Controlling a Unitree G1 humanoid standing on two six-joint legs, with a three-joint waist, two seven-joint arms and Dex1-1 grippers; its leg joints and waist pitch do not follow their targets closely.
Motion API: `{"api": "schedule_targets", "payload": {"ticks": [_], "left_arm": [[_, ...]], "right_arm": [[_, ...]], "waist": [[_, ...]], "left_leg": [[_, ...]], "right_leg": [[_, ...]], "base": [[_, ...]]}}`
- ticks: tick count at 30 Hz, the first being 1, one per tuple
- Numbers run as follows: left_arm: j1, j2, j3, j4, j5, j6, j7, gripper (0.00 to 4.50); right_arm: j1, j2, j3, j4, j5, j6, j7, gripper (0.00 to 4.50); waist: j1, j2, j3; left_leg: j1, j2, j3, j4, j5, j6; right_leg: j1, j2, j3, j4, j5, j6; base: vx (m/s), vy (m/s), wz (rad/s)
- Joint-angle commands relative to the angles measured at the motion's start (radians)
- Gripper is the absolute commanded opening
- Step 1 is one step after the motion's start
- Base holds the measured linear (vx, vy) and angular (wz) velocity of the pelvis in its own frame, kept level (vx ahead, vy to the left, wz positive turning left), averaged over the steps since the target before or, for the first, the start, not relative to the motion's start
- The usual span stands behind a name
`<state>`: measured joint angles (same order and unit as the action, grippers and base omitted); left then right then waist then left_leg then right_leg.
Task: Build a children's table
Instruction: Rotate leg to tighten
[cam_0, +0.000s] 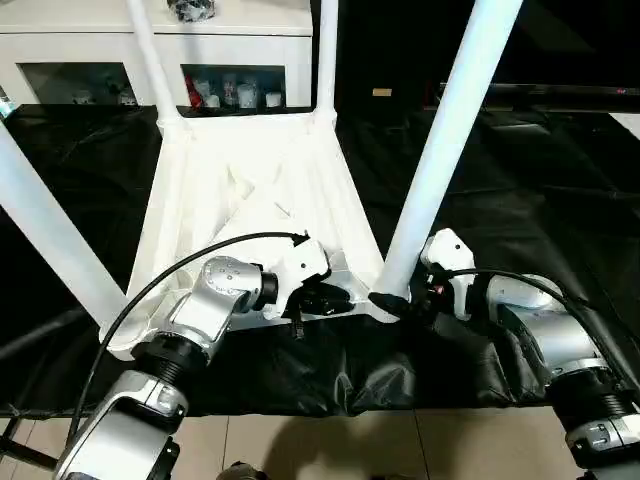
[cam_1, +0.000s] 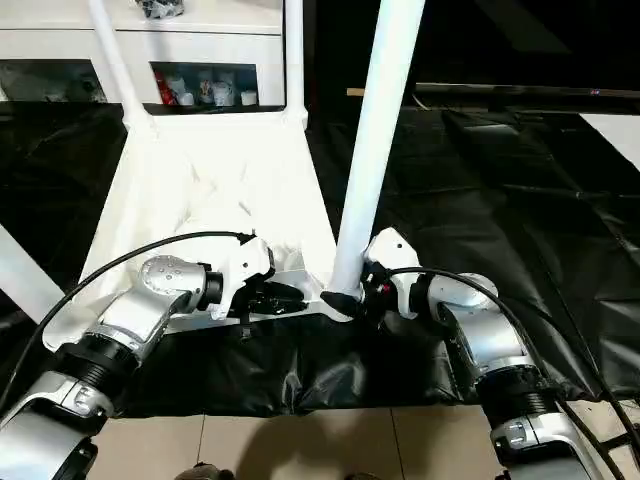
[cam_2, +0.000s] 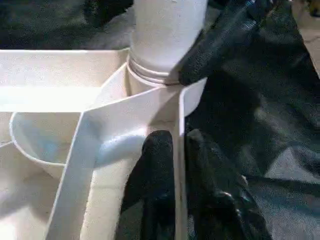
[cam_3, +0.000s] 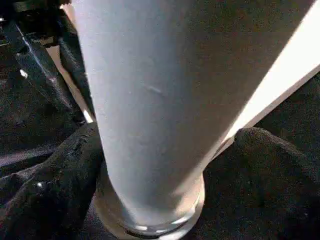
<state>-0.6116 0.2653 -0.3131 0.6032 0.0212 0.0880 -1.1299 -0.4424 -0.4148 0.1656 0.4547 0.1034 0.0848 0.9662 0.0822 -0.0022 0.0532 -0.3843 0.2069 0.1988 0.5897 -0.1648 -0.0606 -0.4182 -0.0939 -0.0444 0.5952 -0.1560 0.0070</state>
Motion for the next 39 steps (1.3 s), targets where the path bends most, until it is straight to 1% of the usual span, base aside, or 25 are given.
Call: {"api": "schedule_targets", "payload": {"ticks": [1,2,5,6,7,10,11,13,16,20,22,24,25,26,28,29,30,31,32,33,34,35,36,37,39], "left_arm": [[-0.006,0.013,-0.017,0.015,0.022,0.007,-0.011,0.38],[-0.007,0.014,-0.020,0.019,0.023,0.008,-0.017,0.16],[-0.006,0.018,-0.026,0.020,0.024,0.010,-0.026,0.07],[-0.006,0.019,-0.028,0.020,0.024,0.011,-0.028,0.01],[-0.006,0.022,-0.031,0.019,0.024,0.012,-0.032,0.00],[-0.006,0.024,-0.033,0.019,0.022,0.013,-0.036,0.00],[-0.005,0.024,-0.033,0.018,0.022,0.013,-0.037,0.00],[-0.005,0.024,-0.031,0.018,0.022,0.013,-0.039,0.00],[-0.007,0.026,-0.030,0.018,0.019,0.018,-0.043,0.00],[-0.012,0.025,-0.022,0.024,0.014,0.027,-0.027,0.00],[-0.013,0.021,-0.014,0.024,0.009,0.037,-0.018,0.00],[-0.020,0.012,0.001,0.027,0.002,0.055,0.007,0.00],[-0.026,0.003,0.013,0.028,-0.002,0.066,0.033,0.00],[-0.032,-0.006,0.020,0.030,-0.003,0.074,0.054,0.00],[-0.044,-0.024,0.032,0.035,0.000,0.087,0.099,0.00],[-0.051,-0.037,0.036,0.041,0.006,0.084,0.131,0.00],[-0.051,-0.037,0.036,0.041,0.006,0.084,0.131,0.00],[-0.074,-0.077,0.051,0.068,0.014,0.090,0.217,0.00],[-0.087,-0.099,0.059,0.085,0.019,0.096,0.263,0.00],[-0.101,-0.122,0.064,0.102,0.023,0.107,0.304,0.00],[-0.121,-0.154,0.066,0.126,0.034,0.123,0.366,0.00],[-0.132,-0.176,0.060,0.139,0.044,0.128,0.399,0.00],[-0.132,-0.176,0.060,0.139,0.044,0.128,0.399,0.00],[-0.142,-0.205,0.051,0.148,0.053,0.130,0.422,0.00],[-0.146,-0.219,0.045,0.152,0.054,0.124,0.427,0.00]], "right_arm": [[-0.018,-0.004,0.001,0.016,-0.011,0.000,-0.006,4.50],[-0.019,-0.004,0.001,0.019,-0.011,0.000,-0.004,4.22],[-0.020,-0.004,0.005,0.027,-0.015,-0.001,-0.001,4.15],[-0.021,-0.004,0.006,0.032,-0.017,0.000,-0.002,3.97],[-0.025,-0.002,0.009,0.041,-0.022,-0.001,-0.007,3.97],[-0.034,0.003,0.012,0.057,-0.030,-0.006,-0.015,3.63],[-0.036,0.006,0.012,0.061,-0.029,-0.004,-0.013,3.63],[-0.040,0.011,0.011,0.068,-0.025,-0.002,-0.011,3.35],[-0.041,0.020,0.010,0.076,-0.012,0.004,0.002,3.20],[-0.034,0.026,0.019,0.076,0.000,0.028,0.018,2.85],[-0.031,0.031,0.014,0.084,0.003,0.033,0.009,2.67],[-0.036,0.045,0.002,0.107,0.005,0.044,-0.018,2.61],[-0.040,0.057,-0.006,0.124,0.005,0.052,-0.042,2.58],[-0.047,0.069,-0.012,0.138,0.002,0.056,-0.067,2.57],[-0.062,0.093,-0.021,0.170,-0.007,0.063,-0.125,2.51],[-0.074,0.109,-0.026,0.191,-0.013,0.071,-0.164,2.51],[-0.074,0.109,-0.026,0.191,-0.013,0.071,-0.164,2.51],[-0.107,0.155,-0.043,0.245,-0.026,0.075,-0.278,2.46],[-0.125,0.182,-0.054,0.270,-0.025,0.087,-0.329,2.43],[-0.144,0.210,-0.064,0.295,-0.027,0.094,-0.387,2.40],[-0.176,0.255,-0.079,0.335,-0.028,0.115,-0.484,2.38],[-0.199,0.290,-0.089,0.364,-0.028,0.130,-0.540,2.38],[-0.199,0.290,-0.089,0.364,-0.028,0.130,-0.540,2.38],[-0.221,0.336,-0.084,0.381,-0.031,0.120,-0.565,2.38],[-0.231,0.359,-0.069,0.387,-0.040,0.102,-0.560,2.38]], "waist": [[-0.003,-0.014,-0.069],[-0.003,-0.014,-0.069],[-0.003,-0.014,-0.069],[-0.003,-0.014,-0.069],[-0.004,-0.013,-0.069],[-0.009,-0.013,-0.067],[-0.011,-0.013,-0.067],[-0.015,-0.014,-0.067],[-0.019,-0.013,-0.066],[-0.021,-0.012,-0.066],[-0.021,-0.013,-0.066],[-0.022,-0.011,-0.066],[-0.024,-0.012,-0.065],[-0.025,-0.013,-0.065],[-0.030,-0.011,-0.062],[-0.034,-0.013,-0.062],[-0.034,-0.013,-0.062],[-0.037,-0.014,-0.061],[-0.044,-0.011,-0.062],[-0.046,-0.011,-0.064],[-0.051,-0.013,-0.064],[-0.057,-0.010,-0.064],[-0.058,-0.012,-0.065],[-0.058,-0.012,-0.067],[-0.059,-0.012,-0.067]], "left_leg": [[0.019,0.018,-0.008,-0.069,-0.266,0.036],[0.019,0.018,-0.009,-0.068,-0.265,0.037],[0.019,0.018,-0.009,-0.068,-0.267,0.036],[0.018,0.018,-0.009,-0.069,-0.267,0.037],[0.020,0.018,-0.009,-0.069,-0.270,0.036],[0.019,0.018,-0.010,-0.070,-0.286,0.030],[0.019,0.017,-0.010,-0.070,-0.293,0.029],[0.019,0.017,-0.010,-0.071,-0.298,0.027],[0.018,0.017,-0.012,-0.072,-0.307,0.026],[0.019,0.018,-0.012,-0.072,-0.312,0.026],[0.019,0.017,-0.012,-0.072,-0.312,0.026],[0.019,0.016,-0.012,-0.072,-0.316,0.024],[0.018,0.016,-0.012,-0.072,-0.322,0.020],[0.021,0.016,-0.013,-0.072,-0.331,0.016],[0.021,0.014,-0.015,-0.074,-0.347,0.008],[0.021,0.014,-0.016,-0.074,-0.360,0.002],[0.021,0.014,-0.016,-0.074,-0.360,0.002],[0.022,0.013,-0.017,-0.073,-0.367,-0.002],[0.020,0.010,-0.020,-0.074,-0.369,-0.010],[0.020,0.010,-0.020,-0.073,-0.367,-0.013],[0.017,0.009,-0.022,-0.073,-0.361,-0.017],[0.015,0.008,-0.023,-0.074,-0.360,-0.018],[0.014,0.007,-0.023,-0.074,-0.359,-0.019],[0.012,0.007,-0.022,-0.073,-0.350,-0.013],[0.013,0.006,-0.020,-0.072,-0.351,-0.002]], "right_leg": [[0.045,-0.037,0.025,-0.073,-0.315,-0.186],[0.046,-0.037,0.025,-0.072,-0.311,-0.188],[0.046,-0.037,0.024,-0.072,-0.312,-0.191],[0.046,-0.037,0.025,-0.072,-0.311,-0.191],[0.045,-0.038,0.024,-0.072,-0.313,-0.193],[0.045,-0.038,0.023,-0.075,-0.340,-0.188],[0.045,-0.037,0.023,-0.076,-0.350,-0.185],[0.045,-0.037,0.023,-0.077,-0.358,-0.181],[0.044,-0.037,0.023,-0.079,-0.375,-0.179],[0.044,-0.037,0.023,-0.079,-0.370,-0.183],[0.044,-0.037,0.023,-0.079,-0.370,-0.184],[0.043,-0.038,0.023,-0.080,-0.379,-0.184],[0.043,-0.037,0.022,-0.080,-0.393,-0.182],[0.041,-0.038,0.021,-0.084,-0.411,-0.177],[0.038,-0.037,0.019,-0.086,-0.445,-0.172],[0.037,-0.037,0.018,-0.089,-0.474,-0.159],[0.037,-0.037,0.018,-0.089,-0.474,-0.159],[0.034,-0.039,0.018,-0.094,-0.502,-0.146],[0.037,-0.039,0.015,-0.094,-0.517,-0.139],[0.035,-0.039,0.015,-0.094,-0.515,-0.138],[0.038,-0.038,0.013,-0.094,-0.513,-0.133],[0.036,-0.037,0.013,-0.094,-0.511,-0.134],[0.039,-0.038,0.012,-0.095,-0.511,-0.132],[0.041,-0.039,0.012,-0.094,-0.491,-0.131],[0.039,-0.037,0.013,-0.095,-0.471,-0.137]], "base": [[0.000,0.000,0.00],[0.000,0.000,0.00],[0.000,0.000,0.00],[0.000,0.000,0.00],[0.000,0.000,0.00],[0.000,0.000,0.00],[0.000,0.000,0.00],[0.000,0.000,0.00],[0.000,0.000,0.00],[0.000,0.000,0.00],[0.000,0.000,0.00],[0.000,0.000,0.00],[0.000,0.000,0.00],[0.000,0.000,0.00],[0.000,0.000,0.00],[0.000,0.000,0.00],[0.000,0.000,0.00],[0.000,0.000,0.00],[0.000,0.000,0.00],[0.000,0.000,0.00],[0.000,0.000,0.00],[0.000,0.000,0.00],[0.000,0.000,0.00],[0.000,0.000,0.00],[0.000,0.000,0.00]]}}
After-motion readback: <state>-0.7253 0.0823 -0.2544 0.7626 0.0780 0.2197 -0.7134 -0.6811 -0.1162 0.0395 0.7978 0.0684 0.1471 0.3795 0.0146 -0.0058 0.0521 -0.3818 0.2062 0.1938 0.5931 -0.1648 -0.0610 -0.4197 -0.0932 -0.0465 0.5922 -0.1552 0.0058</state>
